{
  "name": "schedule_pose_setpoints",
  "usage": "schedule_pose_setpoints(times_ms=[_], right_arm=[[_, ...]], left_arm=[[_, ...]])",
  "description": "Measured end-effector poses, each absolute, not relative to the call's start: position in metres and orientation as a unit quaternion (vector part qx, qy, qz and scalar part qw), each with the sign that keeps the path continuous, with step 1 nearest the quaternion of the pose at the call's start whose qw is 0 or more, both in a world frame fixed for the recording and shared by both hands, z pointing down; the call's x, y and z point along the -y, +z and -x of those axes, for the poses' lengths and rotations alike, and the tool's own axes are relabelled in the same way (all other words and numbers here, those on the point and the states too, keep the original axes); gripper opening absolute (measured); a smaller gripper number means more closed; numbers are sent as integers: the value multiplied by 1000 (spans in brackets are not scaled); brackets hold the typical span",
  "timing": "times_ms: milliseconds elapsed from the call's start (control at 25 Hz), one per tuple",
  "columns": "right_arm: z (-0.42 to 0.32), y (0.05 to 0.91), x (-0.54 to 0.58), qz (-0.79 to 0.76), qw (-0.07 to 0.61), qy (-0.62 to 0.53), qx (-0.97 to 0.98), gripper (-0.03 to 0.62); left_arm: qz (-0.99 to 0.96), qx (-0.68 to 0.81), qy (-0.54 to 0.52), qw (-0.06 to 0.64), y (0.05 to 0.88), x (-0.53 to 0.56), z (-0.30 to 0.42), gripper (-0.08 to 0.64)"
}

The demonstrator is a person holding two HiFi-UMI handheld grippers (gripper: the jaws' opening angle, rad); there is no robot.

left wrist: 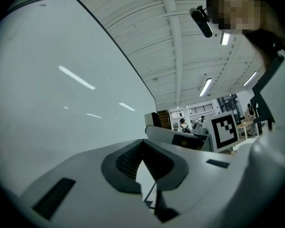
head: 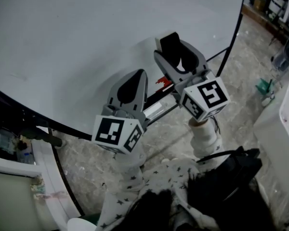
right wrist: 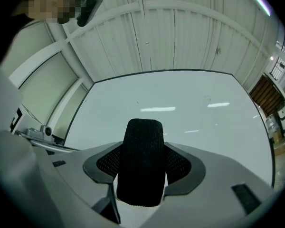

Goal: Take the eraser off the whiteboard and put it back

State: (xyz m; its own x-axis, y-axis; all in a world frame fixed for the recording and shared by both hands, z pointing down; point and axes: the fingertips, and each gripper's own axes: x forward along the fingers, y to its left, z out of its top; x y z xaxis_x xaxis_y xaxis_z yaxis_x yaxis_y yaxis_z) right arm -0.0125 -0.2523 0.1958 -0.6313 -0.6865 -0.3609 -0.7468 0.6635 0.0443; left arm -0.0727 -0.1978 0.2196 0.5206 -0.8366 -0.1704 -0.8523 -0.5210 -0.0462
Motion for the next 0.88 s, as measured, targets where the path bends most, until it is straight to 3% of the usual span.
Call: schedule_pose_setpoints(times_ms=[880], right_arm=[[8, 210, 254, 388, 159, 68, -905, 258]], left_arm=[[871, -485, 62, 44, 235, 203, 68, 0]])
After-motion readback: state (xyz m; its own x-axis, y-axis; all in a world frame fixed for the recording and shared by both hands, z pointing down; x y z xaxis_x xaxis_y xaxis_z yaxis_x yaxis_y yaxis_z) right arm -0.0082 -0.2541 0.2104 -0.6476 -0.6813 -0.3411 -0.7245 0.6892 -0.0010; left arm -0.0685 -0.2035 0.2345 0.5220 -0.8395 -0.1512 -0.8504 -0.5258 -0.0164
